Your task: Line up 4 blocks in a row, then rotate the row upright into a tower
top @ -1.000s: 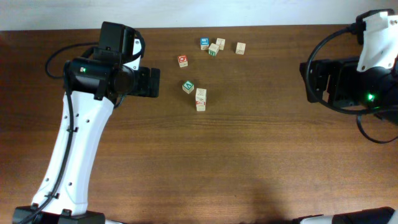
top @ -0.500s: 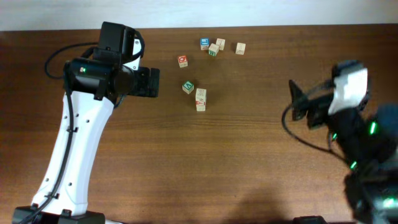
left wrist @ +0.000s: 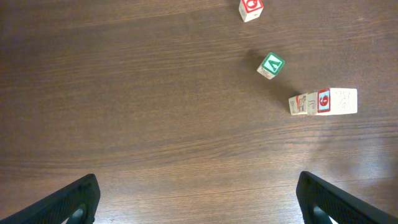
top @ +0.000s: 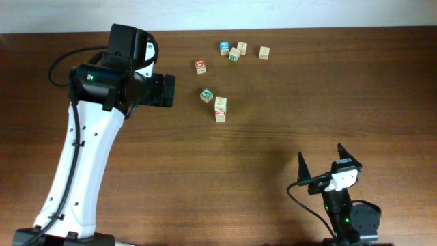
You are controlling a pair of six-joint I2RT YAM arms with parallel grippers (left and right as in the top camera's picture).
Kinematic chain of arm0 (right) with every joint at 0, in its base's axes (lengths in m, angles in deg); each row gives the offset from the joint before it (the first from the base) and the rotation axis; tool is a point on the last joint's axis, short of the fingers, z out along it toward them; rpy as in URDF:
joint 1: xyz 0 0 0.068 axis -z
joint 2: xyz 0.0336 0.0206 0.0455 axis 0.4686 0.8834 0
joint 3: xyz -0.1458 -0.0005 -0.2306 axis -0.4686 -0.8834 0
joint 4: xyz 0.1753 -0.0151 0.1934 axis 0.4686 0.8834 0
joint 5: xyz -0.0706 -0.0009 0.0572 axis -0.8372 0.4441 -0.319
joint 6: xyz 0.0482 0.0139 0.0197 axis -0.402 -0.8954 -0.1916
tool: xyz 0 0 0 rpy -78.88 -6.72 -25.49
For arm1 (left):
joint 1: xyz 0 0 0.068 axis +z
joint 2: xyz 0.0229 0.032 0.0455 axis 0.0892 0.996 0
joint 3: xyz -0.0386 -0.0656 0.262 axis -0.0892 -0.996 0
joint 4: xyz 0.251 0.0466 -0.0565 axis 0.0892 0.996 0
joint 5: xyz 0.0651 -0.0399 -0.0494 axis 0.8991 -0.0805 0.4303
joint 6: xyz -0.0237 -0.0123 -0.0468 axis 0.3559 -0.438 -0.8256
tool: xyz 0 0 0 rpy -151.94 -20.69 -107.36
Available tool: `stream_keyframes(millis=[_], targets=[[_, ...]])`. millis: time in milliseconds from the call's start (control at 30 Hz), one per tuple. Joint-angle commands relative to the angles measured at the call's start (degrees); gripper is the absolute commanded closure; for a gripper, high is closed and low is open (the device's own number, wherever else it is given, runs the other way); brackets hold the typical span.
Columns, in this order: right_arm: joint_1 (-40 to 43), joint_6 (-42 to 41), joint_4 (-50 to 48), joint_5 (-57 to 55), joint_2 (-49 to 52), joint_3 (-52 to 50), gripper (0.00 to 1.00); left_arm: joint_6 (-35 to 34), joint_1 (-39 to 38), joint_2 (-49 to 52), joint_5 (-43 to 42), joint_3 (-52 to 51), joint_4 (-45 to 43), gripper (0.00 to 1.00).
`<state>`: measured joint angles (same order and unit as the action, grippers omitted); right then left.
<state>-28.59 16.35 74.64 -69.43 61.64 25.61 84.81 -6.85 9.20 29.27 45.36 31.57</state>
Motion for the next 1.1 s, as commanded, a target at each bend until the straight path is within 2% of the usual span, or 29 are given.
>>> stream_keyframes(millis=[0,400,533,600,633,800,867,933,1067], targets=[[0.28,-0.90,1.38,-0.70,-0.59,-0.72,0.02,0.48,0.13,-1.18,0.44,0.50,-0.04,0.01],[0.28,-0.87,1.36,-0.74,-0.59,-0.72,0.02,0.50,0.13,-1.18,0.44,0.50,-0.04,0.01],[0.28,-0.87,1.36,-0.74,-0.57,-0.72,0.02,0.55,0.20,-1.18,3.52,0.26,2.27,0.01],[0.28,-0.87,1.36,-0.74,-0.59,-0.72,0.02,3.30,1.81,-5.38,3.48,-2.78,-1.55,0.01],[0.28,-0.87,1.36,-0.74,-0.57,-0.72,0.02,3.93,2.99,-8.94,3.37,-6.19,-5.88,0.01],[0.28,-0.87,1.36,-0.74,-0.57,-0.72,0.02,3.98,13.18,-35.21,-4.85,-37.57,-31.58,0.01],[0.28,-0.87,1.38,-0.74,-0.57,-0.72,0.02,8.11,17.25,-51.82,-7.17,-55.82,-43.50,0.01],[0.28,-0.87,1.36,-0.74,-0.57,-0.72,0.02,12.46,17.51,-64.52,-7.10,-67.12,-47.91,0.01],[0.28,-0.87,1.36,-0.74,-0.59,-0.72,0.02,13.99,17.31,-79.32,-4.98,-80.24,-53.59,0.01]])
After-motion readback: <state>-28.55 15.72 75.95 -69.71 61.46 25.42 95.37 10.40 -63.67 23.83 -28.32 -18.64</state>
